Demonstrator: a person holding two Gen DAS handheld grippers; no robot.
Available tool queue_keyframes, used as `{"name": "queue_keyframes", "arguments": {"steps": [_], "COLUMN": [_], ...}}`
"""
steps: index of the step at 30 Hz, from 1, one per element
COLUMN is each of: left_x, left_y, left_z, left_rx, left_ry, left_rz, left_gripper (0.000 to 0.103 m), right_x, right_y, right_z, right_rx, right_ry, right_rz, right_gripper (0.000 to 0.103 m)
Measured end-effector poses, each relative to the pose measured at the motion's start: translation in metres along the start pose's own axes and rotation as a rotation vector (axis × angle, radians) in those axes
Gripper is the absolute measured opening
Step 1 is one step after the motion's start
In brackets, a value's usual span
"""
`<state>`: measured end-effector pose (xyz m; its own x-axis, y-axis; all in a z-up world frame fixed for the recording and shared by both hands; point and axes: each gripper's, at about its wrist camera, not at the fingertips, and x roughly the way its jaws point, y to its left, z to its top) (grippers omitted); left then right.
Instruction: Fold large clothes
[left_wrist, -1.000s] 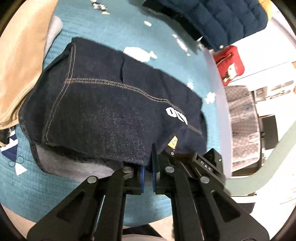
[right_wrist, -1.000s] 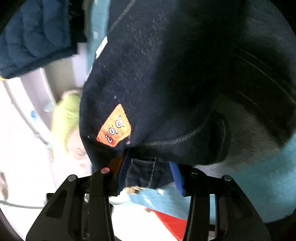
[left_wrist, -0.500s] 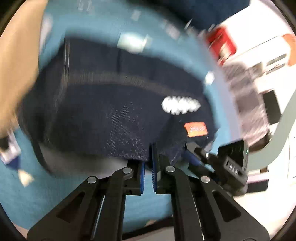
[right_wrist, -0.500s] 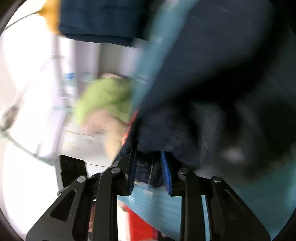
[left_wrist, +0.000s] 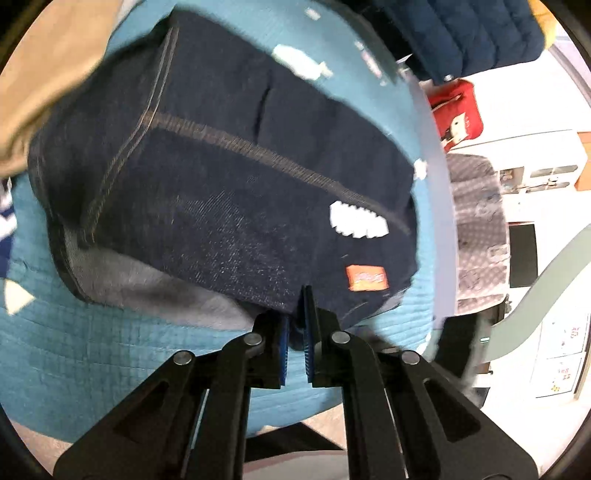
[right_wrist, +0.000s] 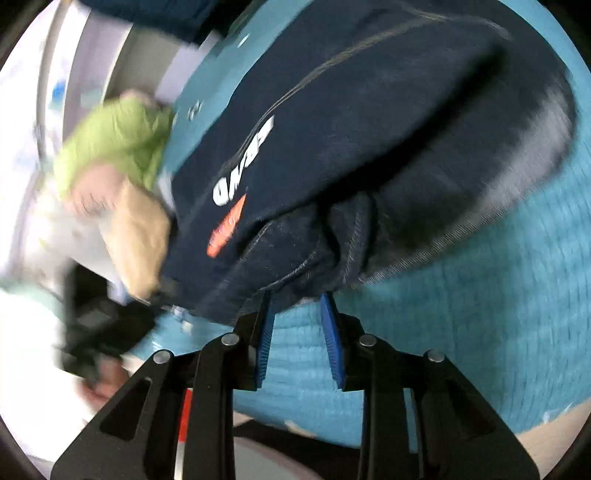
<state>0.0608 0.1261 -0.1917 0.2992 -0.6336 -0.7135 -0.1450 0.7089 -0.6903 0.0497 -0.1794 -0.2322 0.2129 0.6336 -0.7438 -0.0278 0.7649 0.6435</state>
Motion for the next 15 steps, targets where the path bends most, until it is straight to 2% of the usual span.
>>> {"name": "queue_keyframes", "arguments": {"steps": [2,3,6,9,11,12,15], "left_x": [-0.019,-0.029,-0.043,-0.046,-0.043,-0.04,-0.019], "left_y": [-0.02,-0.034,-0.066,-0.08,-0.081,-0.079,-0.054], "left_z": [0.007,0.012,0.02,0.019,0.014,0.009,0.001], "left_rx": [0.033,0.054,0.132,0.151,0.171,0.184,0.204], "left_ry": [-0.031,-0.049,-0.103,-0.104,-0.093,-0.095,-0.119], "left_rz": [-0.044,-0.067,-0.054,-0.065,-0.1,-0.081,0.068], "left_gripper": [0.006,0.006,0.006,0.006,0.0,0.0,0.0], "right_x": [0.023,0.033,0.048,0.05,0.053,0.056,0.068], "right_y": [0.03,0.041,0.055,0.066,0.066,0.066,0.065], "right_z": [0.005,0.007,0.023,0.045,0.057,0.06,0.064], "right_rx": [-0.155,-0.204,-0.207,-0.155,-0.105,-0.091,-0.102], "right_ry": [-0.009,-0.014,-0.08,-0.255,-0.342,-0.368,-0.318], "right_rz": [-0.083,-0.087,-0.05,-0.048,-0.059,-0.072,-0.097], "right_gripper": [0.024,0.024,0.024,0.02,0.017,0.017,0.016]}}
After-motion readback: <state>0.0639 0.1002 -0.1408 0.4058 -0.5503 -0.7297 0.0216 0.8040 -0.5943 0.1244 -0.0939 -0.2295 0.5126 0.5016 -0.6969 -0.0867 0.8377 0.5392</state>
